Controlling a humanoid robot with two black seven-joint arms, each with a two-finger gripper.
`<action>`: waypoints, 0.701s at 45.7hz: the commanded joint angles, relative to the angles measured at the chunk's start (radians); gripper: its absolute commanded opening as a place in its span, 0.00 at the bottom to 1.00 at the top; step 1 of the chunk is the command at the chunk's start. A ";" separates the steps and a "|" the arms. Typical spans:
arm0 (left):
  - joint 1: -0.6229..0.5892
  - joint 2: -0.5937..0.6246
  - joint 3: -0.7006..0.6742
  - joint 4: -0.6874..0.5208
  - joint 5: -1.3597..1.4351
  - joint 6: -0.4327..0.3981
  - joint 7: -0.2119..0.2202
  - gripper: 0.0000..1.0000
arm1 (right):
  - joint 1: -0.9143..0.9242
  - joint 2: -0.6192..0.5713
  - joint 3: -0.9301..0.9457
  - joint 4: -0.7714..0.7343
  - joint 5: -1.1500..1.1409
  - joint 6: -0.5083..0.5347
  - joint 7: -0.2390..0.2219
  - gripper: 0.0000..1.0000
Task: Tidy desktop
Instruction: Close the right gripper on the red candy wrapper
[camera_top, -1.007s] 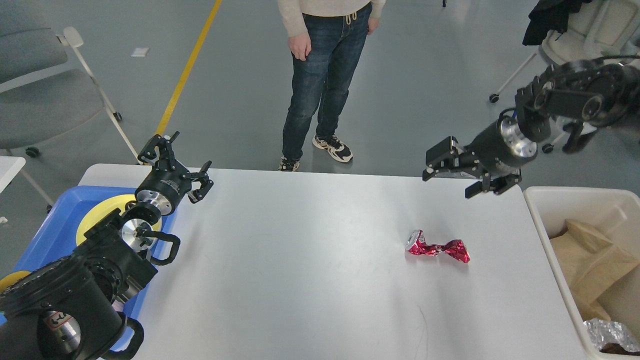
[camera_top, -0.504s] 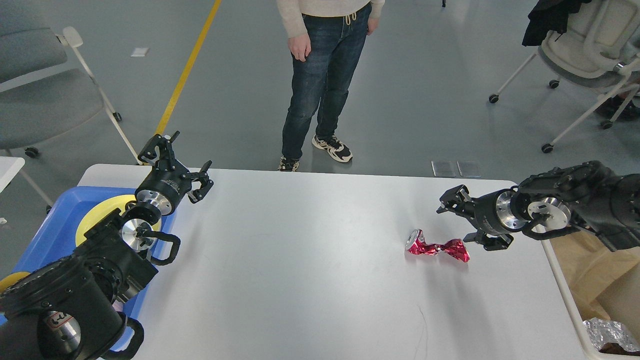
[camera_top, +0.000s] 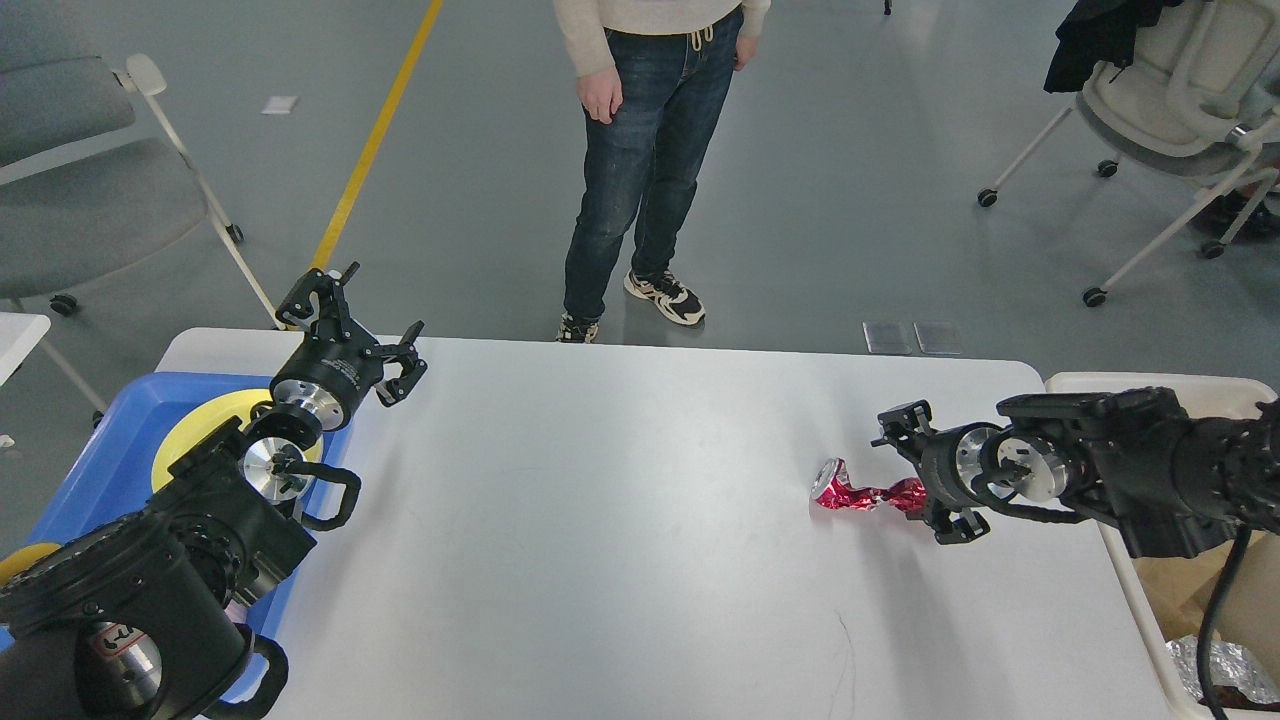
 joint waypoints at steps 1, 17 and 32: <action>0.000 0.000 0.000 0.000 0.000 0.000 0.000 0.96 | -0.050 0.008 0.066 -0.045 0.001 -0.048 0.000 0.94; 0.000 0.000 0.000 0.000 0.000 -0.002 0.000 0.96 | -0.096 0.053 0.112 -0.076 -0.003 -0.082 0.000 0.90; 0.000 0.000 0.000 0.000 0.000 -0.002 0.000 0.96 | -0.116 0.097 0.112 -0.110 -0.043 -0.111 0.009 0.52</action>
